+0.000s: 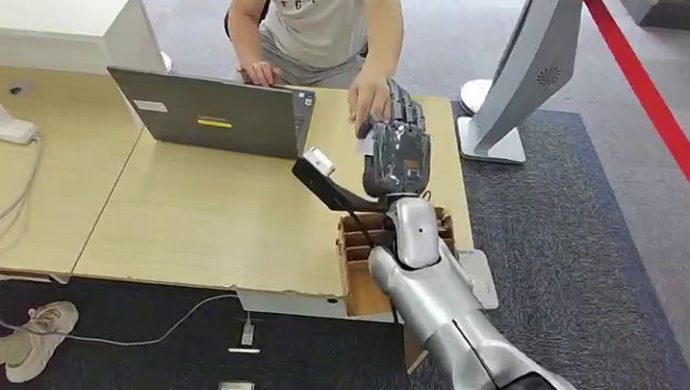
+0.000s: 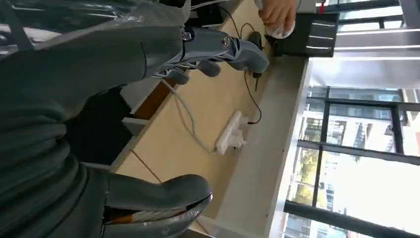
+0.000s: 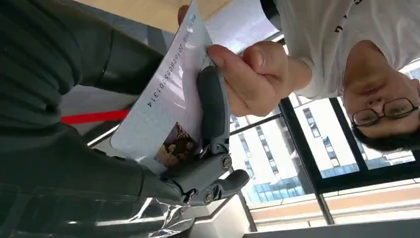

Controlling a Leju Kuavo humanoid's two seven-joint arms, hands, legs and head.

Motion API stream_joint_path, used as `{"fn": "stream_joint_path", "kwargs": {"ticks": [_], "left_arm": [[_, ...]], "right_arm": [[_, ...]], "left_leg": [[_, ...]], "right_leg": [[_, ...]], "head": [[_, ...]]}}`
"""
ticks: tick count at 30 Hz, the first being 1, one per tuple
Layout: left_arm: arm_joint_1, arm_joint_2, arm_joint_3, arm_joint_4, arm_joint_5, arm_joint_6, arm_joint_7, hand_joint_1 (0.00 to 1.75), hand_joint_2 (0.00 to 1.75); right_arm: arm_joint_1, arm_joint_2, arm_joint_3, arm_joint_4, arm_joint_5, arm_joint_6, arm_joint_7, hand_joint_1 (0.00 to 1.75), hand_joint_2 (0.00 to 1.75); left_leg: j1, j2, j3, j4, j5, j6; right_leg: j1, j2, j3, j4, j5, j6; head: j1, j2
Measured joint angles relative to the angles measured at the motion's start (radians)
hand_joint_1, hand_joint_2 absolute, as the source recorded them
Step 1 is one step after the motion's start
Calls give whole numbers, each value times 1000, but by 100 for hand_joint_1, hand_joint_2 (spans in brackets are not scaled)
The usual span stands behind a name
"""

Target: Pass the card to the sensor for recognition and then transmit it.

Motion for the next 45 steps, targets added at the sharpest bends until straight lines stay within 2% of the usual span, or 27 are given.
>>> {"fn": "stream_joint_path", "kwargs": {"ticks": [2, 3, 13, 18, 22, 26, 33, 38, 45], "left_arm": [[1, 0, 0, 3, 0, 0, 0, 0, 175], [2, 0, 0, 3, 0, 0, 0, 0, 175], [2, 0, 0, 4, 0, 0, 0, 0, 175], [2, 0, -2, 4, -8, 0, 0, 0, 175], [2, 0, -5, 4, -12, 0, 0, 0, 175], [-1, 1, -15, 3, -24, 0, 0, 0, 175], [-9, 24, -18, -11, 16, 0, 0, 0, 175], [-12, 39, -16, -34, 51, 0, 0, 0, 175], [-23, 46, -13, -61, 47, 0, 0, 0, 175]], "right_arm": [[1, 0, 0, 5, 7, 3, 0, 175, 175], [1, 0, 0, 7, 11, 3, 0, 2, 175], [9, -8, -3, 17, 55, -5, 0, 0, 175], [36, -43, -11, -47, 6, -9, -32, 0, 175], [71, -97, -34, -166, -68, -6, -63, 0, 175], [136, -156, -55, -321, -64, 36, -59, 0, 175], [356, -268, -119, -638, -10, 109, 21, 0, 175], [524, -332, -173, -811, -69, 143, 18, 0, 175], [625, -374, -176, -897, -119, 156, -13, 0, 175]], "left_leg": [[0, 0, 0, 0, 0, 0], [0, 0, 0, 0, 0, 0], [0, 0, 0, 0, 0, 0], [0, 0, 0, 0, 0, 0], [0, 0, 0, 1, 0, 0], [0, 0, 1, 1, -1, 0], [0, 0, 1, 0, -2, 0], [0, 0, 0, 0, -2, 0], [0, 0, 0, 0, -2, 0]], "right_leg": [[0, 0, 0, 0, 0, 0], [0, 0, 0, 0, 0, 0], [0, 0, -1, 0, 0, 0], [0, 0, -1, 0, 0, 0], [0, 0, -1, -1, 0, 0], [0, 0, -1, -1, 0, 0], [0, 0, -1, -2, 0, 0], [0, 0, -1, -2, -1, 0], [0, 0, 0, -1, -1, 0]], "head": [[0, 0], [0, 0], [0, 0], [0, 0], [0, 0], [0, 0], [0, 0], [0, 0], [0, 0]]}}
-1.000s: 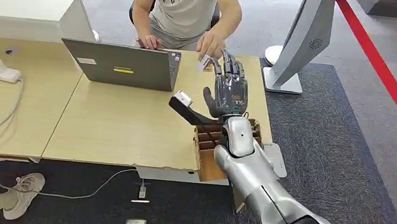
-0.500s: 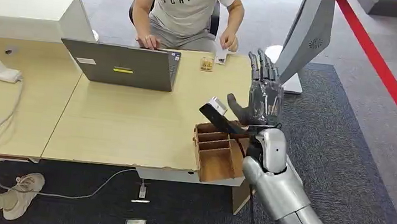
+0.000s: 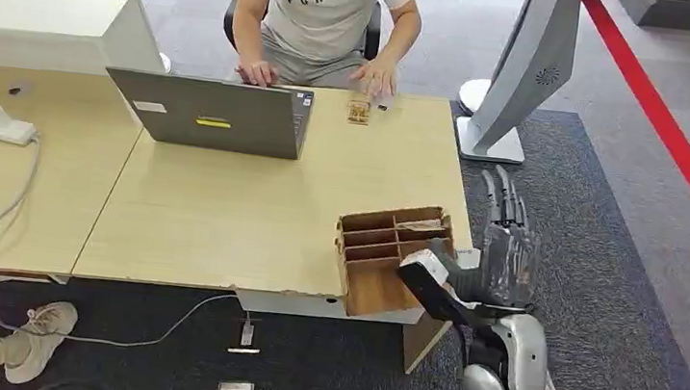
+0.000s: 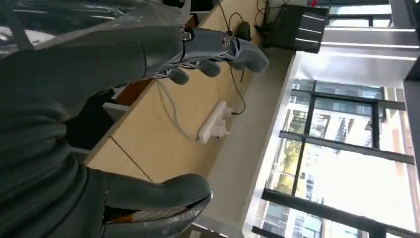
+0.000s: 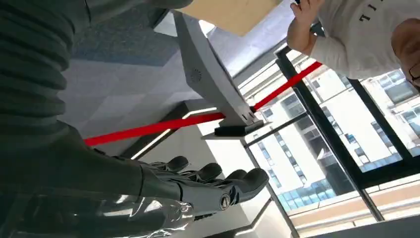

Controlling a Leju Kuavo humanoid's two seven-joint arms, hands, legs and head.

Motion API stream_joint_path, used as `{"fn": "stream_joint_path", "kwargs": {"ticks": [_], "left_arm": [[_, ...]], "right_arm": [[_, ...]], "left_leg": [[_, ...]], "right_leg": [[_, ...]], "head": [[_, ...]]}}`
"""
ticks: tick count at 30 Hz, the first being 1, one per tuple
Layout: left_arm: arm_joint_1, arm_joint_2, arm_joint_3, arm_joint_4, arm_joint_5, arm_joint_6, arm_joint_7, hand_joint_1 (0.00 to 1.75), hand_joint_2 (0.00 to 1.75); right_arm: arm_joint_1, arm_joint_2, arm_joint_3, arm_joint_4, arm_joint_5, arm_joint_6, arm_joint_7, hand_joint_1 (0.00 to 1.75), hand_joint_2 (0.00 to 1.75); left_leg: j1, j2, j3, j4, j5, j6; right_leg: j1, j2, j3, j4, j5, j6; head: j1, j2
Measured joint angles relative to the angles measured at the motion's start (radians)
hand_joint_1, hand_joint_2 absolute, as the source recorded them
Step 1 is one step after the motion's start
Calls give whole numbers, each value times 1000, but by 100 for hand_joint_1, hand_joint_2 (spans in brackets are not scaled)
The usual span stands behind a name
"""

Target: Pass the card to the sensor for recognition and then transmit it.

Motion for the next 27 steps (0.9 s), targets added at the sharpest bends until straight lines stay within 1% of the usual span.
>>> {"fn": "stream_joint_path", "kwargs": {"ticks": [4, 8, 14, 20, 23, 27], "left_arm": [[-2, -12, 12, -6, -42, 0, 0, 0, 175], [-1, -25, 15, -6, -87, 0, 0, 0, 175], [4, -35, 17, -5, -130, 0, 0, 0, 175], [11, -43, 18, -15, -276, 0, 0, 0, 175], [12, -46, 10, -34, -363, 0, 0, 0, 175], [11, -46, -10, -72, -444, 0, 0, 0, 175]], "right_arm": [[3, -5, 10, 3, -55, -15, -37, 0, 175], [-8, 0, 46, 22, -92, -16, -71, 0, 175], [-58, 17, 101, 65, -116, -15, -100, 0, 175], [-106, 40, 156, 124, -132, -15, -145, 0, 175], [-131, 62, 182, 163, -140, -15, -176, 0, 175], [-158, 87, 207, 211, -148, -6, -192, 0, 175]], "left_leg": [[0, 0, 0, 0, 0, 0], [0, 0, 0, 0, 0, 0], [0, 0, -1, 0, 0, 0], [0, 0, -1, 0, 0, 0], [0, 0, -1, 0, 0, 0], [0, 0, 0, 0, 0, 0]], "right_leg": [[0, 0, 1, 0, 0, 0], [0, 0, 1, 0, 0, 0], [0, 0, 0, 1, 0, 0], [0, 0, 0, 1, 0, 0], [0, 0, 0, 1, 0, 0], [0, 0, 0, 1, 0, 0]], "head": [[0, 0], [0, 0], [0, 0], [0, 0], [0, 0], [0, 0]]}}
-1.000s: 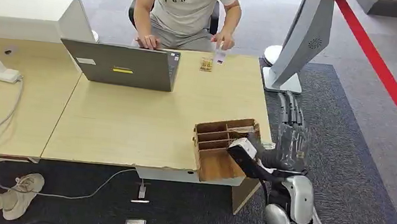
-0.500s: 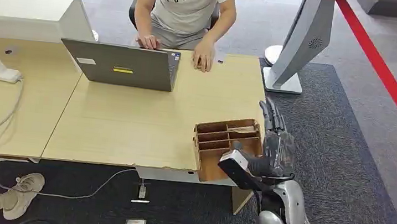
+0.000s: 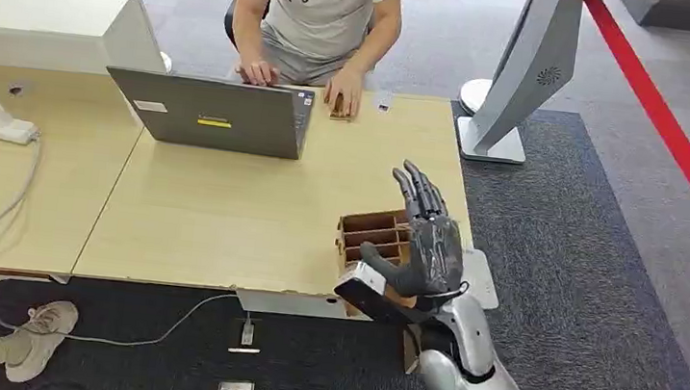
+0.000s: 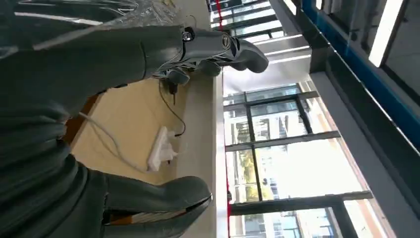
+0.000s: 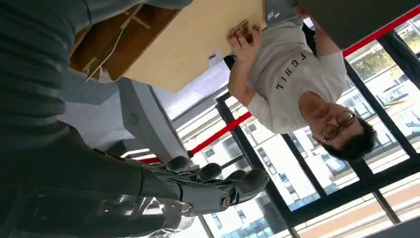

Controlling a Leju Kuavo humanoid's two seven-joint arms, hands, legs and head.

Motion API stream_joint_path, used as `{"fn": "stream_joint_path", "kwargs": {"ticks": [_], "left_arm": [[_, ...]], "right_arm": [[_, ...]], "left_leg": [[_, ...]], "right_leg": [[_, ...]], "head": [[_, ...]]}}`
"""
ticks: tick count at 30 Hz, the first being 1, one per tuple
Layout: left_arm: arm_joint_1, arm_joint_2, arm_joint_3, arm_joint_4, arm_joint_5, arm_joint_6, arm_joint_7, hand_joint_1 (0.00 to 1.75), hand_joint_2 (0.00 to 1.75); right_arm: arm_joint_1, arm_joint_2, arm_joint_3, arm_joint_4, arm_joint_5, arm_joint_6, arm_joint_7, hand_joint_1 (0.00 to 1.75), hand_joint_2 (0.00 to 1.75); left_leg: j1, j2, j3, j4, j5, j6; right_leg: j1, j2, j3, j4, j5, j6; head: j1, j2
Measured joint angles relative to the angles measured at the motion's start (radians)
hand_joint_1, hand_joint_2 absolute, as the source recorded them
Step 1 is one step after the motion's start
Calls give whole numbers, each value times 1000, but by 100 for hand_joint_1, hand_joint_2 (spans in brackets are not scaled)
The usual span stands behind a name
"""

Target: Pass the card to the sensor for recognition and then transmit it.

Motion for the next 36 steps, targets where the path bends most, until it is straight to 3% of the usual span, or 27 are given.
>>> {"fn": "stream_joint_path", "kwargs": {"ticks": [10, 20, 24, 30, 36], "left_arm": [[-3, 7, -53, -76, -22, 0, 0, 0, 175], [-3, 17, -76, -111, -10, 0, 0, 0, 175], [-5, 23, -77, -118, 18, 0, 0, 0, 175], [-14, 31, -77, -129, 7, 0, 0, 0, 175], [-18, 31, -79, -142, -18, 0, 0, 0, 175]], "right_arm": [[-19, 20, 28, 90, 11, 48, 20, 0, 175], [-13, -11, 32, 153, 2, 45, 76, 0, 175], [7, -39, 25, 157, 2, 29, 100, 0, 175], [19, -65, -2, 158, 18, -53, 137, 0, 175], [4, -80, -43, 171, 8, -98, 130, 0, 175]], "left_leg": [[0, 0, 0, 0, 0, 0], [0, 0, 0, 0, 0, 0], [0, 0, 0, 0, 0, 0], [0, 0, 0, 0, 0, 0], [0, 0, 0, 0, 0, 0]], "right_leg": [[0, 0, 0, 0, 0, 0], [0, 0, -1, -1, 0, 0], [0, 0, -1, -1, 0, 0], [0, 0, -1, -1, 0, 0], [0, 0, 0, 0, 0, 0]], "head": [[0, 0], [0, 0], [0, 0], [0, 0], [0, 0]]}}
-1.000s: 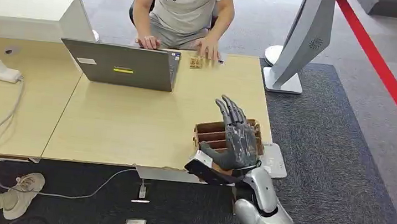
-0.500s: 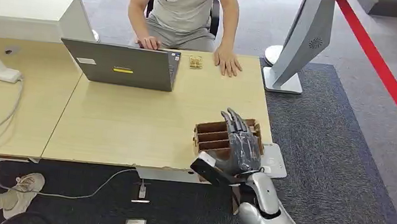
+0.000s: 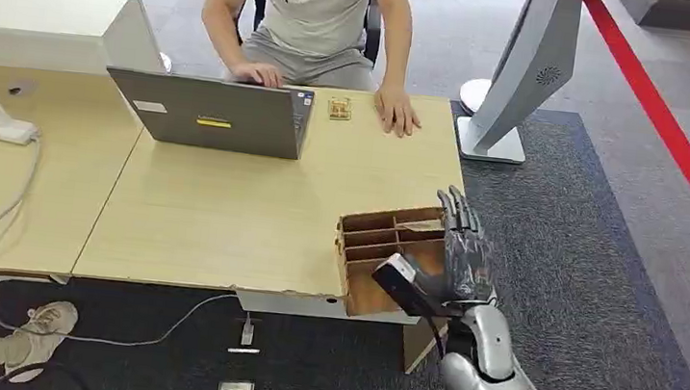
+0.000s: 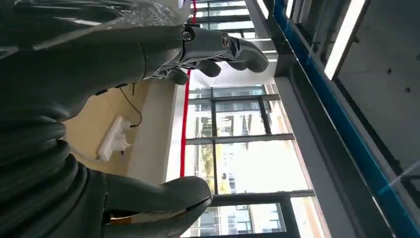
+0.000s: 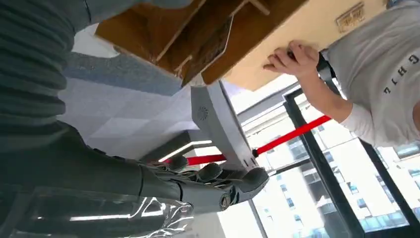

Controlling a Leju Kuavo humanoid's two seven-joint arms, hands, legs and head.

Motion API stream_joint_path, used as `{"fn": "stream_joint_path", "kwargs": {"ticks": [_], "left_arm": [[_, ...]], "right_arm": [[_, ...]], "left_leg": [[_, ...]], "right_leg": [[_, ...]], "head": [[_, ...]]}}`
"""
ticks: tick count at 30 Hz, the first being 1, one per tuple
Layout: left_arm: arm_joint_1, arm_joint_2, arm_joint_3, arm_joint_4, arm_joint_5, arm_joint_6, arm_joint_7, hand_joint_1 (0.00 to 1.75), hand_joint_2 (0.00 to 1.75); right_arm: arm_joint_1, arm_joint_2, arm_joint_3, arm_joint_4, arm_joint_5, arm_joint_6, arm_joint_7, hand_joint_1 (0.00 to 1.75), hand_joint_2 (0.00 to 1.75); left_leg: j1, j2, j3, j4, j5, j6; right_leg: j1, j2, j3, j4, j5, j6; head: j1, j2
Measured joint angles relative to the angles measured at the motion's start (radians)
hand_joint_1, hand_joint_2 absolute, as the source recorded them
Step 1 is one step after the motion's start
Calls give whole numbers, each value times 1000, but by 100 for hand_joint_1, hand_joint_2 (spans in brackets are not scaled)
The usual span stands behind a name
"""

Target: Pass the card to the sensor for recognition and then transmit it.

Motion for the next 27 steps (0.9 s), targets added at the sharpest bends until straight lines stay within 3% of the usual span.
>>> {"fn": "stream_joint_path", "kwargs": {"ticks": [15, 27], "left_arm": [[-5, 0, -24, -13, -47, 0, 0, 0, 175], [-8, 0, -52, -23, -68, 0, 0, 0, 175]], "right_arm": [[-51, 29, 1, 39, -22, 8, -67, 0, 175], [-101, 68, 21, 127, -32, 3, -79, 0, 175]], "left_leg": [[0, 0, 0, 0, 0, 0], [0, 0, 0, 0, 0, 0]], "right_leg": [[0, 0, 0, 0, 0, 0], [0, 0, 0, 0, 0, 0]], "head": [[0, 0], [0, 0]]}}
